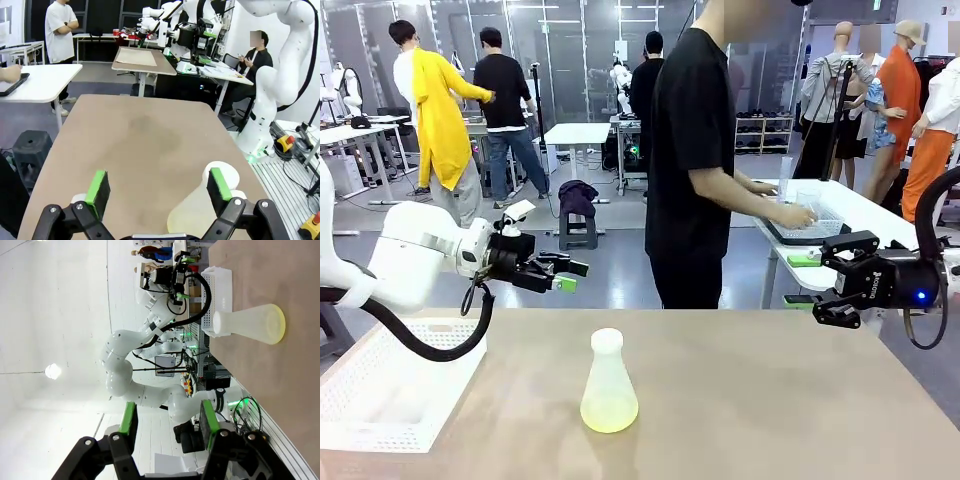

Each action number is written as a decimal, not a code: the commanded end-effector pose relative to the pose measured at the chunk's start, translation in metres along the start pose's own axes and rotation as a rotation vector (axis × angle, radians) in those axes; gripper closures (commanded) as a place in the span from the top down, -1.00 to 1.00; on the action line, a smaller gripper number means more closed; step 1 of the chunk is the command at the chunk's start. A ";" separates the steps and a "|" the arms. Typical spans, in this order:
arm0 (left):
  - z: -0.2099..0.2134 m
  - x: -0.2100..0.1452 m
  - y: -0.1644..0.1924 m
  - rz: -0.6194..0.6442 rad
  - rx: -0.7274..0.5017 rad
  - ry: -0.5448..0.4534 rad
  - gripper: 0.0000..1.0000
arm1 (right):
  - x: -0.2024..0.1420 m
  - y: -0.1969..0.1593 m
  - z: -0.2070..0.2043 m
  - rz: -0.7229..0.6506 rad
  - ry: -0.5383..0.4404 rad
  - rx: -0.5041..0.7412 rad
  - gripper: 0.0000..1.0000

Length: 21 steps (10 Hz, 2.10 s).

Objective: Prepare the solutions needed for the experiment.
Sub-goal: When the human places the Big flask in the center of the table, pick up the Big flask and place it in the left Organizing basket.

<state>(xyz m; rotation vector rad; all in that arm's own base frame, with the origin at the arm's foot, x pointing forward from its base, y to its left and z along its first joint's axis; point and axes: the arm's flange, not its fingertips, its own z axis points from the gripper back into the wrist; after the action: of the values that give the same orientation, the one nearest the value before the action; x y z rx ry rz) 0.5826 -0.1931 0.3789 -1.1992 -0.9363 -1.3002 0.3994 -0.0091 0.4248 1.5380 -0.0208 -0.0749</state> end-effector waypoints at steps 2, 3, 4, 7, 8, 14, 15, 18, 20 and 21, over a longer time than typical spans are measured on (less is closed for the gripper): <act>-0.006 -0.009 0.012 -0.066 -0.057 -0.050 1.00 | -0.001 0.001 0.000 0.004 0.002 0.005 0.28; -0.010 -0.015 0.012 -0.107 -0.113 -0.062 1.00 | -0.001 0.001 0.000 0.004 0.002 0.005 0.28; -0.016 -0.019 0.012 -0.162 -0.144 -0.093 1.00 | -0.001 0.001 0.000 0.004 0.002 0.005 0.28; -0.025 -0.028 0.021 -0.216 -0.178 -0.137 1.00 | -0.001 0.001 0.000 0.004 0.002 0.005 0.28; -0.023 -0.025 0.008 -0.172 -0.145 -0.104 1.00 | -0.001 0.001 0.000 0.004 0.002 0.005 0.28; -0.024 -0.029 0.012 -0.187 -0.155 -0.116 1.00 | -0.001 0.001 0.000 0.004 0.002 0.005 0.28; -0.025 -0.039 0.021 -0.234 -0.239 -0.119 1.00 | -0.001 0.001 0.000 0.004 0.002 0.005 0.28; -0.033 -0.069 0.030 -0.301 -0.392 -0.045 1.00 | -0.001 0.001 0.000 0.004 0.002 0.005 0.28; -0.044 -0.081 0.026 -0.287 -0.483 -0.020 1.00 | -0.001 0.001 0.000 0.004 0.002 0.005 0.28; -0.049 -0.086 0.026 -0.264 -0.518 -0.006 1.00 | -0.001 0.001 0.000 0.004 0.002 0.005 0.28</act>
<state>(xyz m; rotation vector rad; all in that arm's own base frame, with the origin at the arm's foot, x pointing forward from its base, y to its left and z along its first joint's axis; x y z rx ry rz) 0.5859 -0.2239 0.2803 -1.4652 -0.8447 -1.7941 0.3994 -0.0087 0.4248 1.5377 -0.0201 -0.0744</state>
